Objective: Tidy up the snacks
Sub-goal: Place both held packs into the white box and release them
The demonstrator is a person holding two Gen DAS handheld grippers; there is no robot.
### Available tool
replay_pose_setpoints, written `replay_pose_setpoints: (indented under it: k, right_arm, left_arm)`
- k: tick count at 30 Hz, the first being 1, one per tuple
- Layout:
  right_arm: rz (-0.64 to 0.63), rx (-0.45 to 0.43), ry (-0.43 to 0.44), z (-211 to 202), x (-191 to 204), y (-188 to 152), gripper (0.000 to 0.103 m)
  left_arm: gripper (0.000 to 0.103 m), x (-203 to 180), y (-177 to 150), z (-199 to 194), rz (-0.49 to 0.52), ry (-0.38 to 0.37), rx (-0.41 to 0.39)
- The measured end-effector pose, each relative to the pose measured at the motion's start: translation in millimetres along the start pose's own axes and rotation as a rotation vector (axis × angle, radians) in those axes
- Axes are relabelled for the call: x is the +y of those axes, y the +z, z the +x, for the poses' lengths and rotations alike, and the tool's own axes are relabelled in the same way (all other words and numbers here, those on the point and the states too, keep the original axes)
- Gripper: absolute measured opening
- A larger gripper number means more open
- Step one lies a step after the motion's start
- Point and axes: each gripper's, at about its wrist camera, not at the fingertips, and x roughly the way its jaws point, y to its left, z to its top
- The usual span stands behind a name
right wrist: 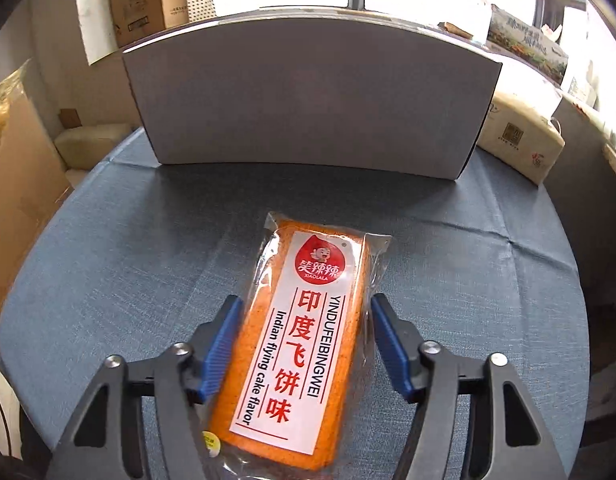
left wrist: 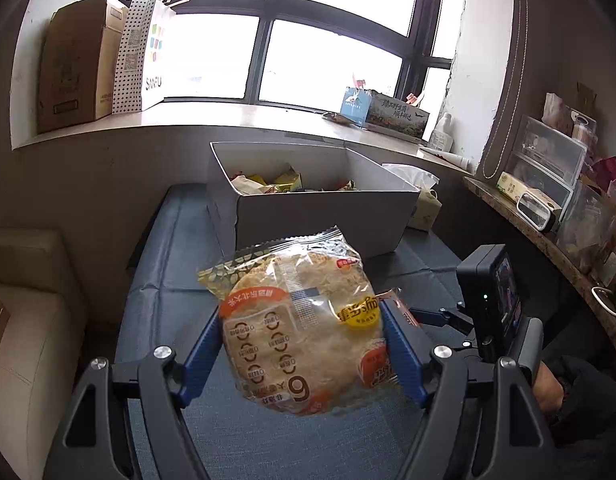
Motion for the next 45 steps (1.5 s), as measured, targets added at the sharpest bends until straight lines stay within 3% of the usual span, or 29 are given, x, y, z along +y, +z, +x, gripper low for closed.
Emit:
replay_pose_setpoints:
  k: [5,13,18,24,29,34,35,36,37,40,45]
  right_arm:
    - [0.068,-0.037,0.084,-19.3,-11.4,-11.9,0.061]
    - [0.146,-0.211,0.092,-79.1,-57.2,1.9,0.061]
    - [0.154,-0.308,0.105,-98.5,-72.7,52.8,0.061]
    - [0.091,-0.377,0.102,-102.5,-78.5,131.8,0.061]
    - [0.095,-0.335,0.103,-75.9,-90.0,195.8,0.062]
    - [0.078,-0.277,0.080,-37.7,-95.0,231.2,0.063]
    - [0.073,-0.274,0.091,-32.1,-95.4,235.3,0.068]
    - [0.069,-0.257,0.087,-24.9,-96.0,239.2,0.088]
    - [0.072,-0.232,0.067,-18.1,-96.2,241.9,0.094]
    - [0.098,-0.255,-0.011,-14.8,-98.6,239.2,0.103]
    - [0.084,-0.297,-0.038,-23.1,-97.1,227.8,0.103]
  left_arm:
    - [0.080,-3.8,0.8,-0.9,0.013,-0.009,-0.006]
    - [0.080,-10.8,27.9,-0.9,0.054,-0.053,-0.055]
    - [0.080,-14.7,79.6,14.5,0.080,-0.066,-0.094]
    - [0.080,-12.4,148.8,62.0,0.104,-0.066,-0.086]
    - [0.080,-0.5,189.0,113.1,0.083,-0.011,-0.034]
    - [0.085,5.9,200.0,146.4,0.108,0.050,0.006]
    - [0.097,7.6,200.5,151.3,0.109,0.058,0.019]
    - [0.103,10.2,200.6,155.2,0.103,0.064,0.034]
    - [0.103,13.3,200.3,157.0,0.088,0.064,0.045]
    - [0.103,23.5,196.1,155.2,0.041,0.043,0.056]
    - [0.103,28.8,191.3,135.1,0.019,0.060,0.007]
